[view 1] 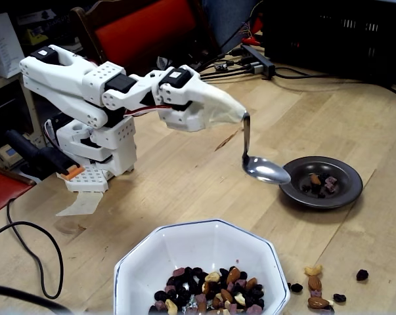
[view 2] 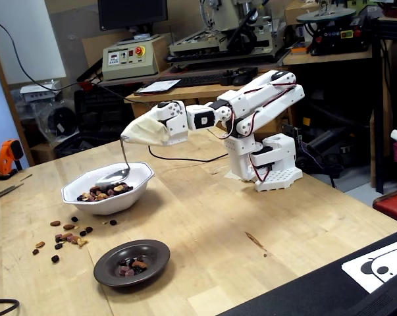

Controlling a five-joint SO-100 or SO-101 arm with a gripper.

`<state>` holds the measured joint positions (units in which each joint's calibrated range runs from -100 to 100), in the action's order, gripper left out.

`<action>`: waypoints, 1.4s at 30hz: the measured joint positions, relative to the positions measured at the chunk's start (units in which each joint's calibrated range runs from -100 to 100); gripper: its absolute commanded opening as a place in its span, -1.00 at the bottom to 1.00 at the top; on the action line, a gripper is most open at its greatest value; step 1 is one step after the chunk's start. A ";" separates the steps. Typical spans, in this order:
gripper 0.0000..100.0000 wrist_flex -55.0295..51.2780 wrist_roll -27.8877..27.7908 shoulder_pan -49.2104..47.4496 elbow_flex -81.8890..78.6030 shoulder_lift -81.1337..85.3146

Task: Use spoon to transfer food from the white bowl to brown plate

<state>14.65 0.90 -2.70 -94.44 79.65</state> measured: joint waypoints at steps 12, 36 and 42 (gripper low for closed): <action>-0.92 0.00 0.00 0.00 -2.36 5.50; -0.92 -2.41 0.00 -0.07 -2.36 17.26; -0.92 -8.83 0.00 -0.07 -2.36 17.26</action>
<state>5.82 0.90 -2.77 -96.80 96.91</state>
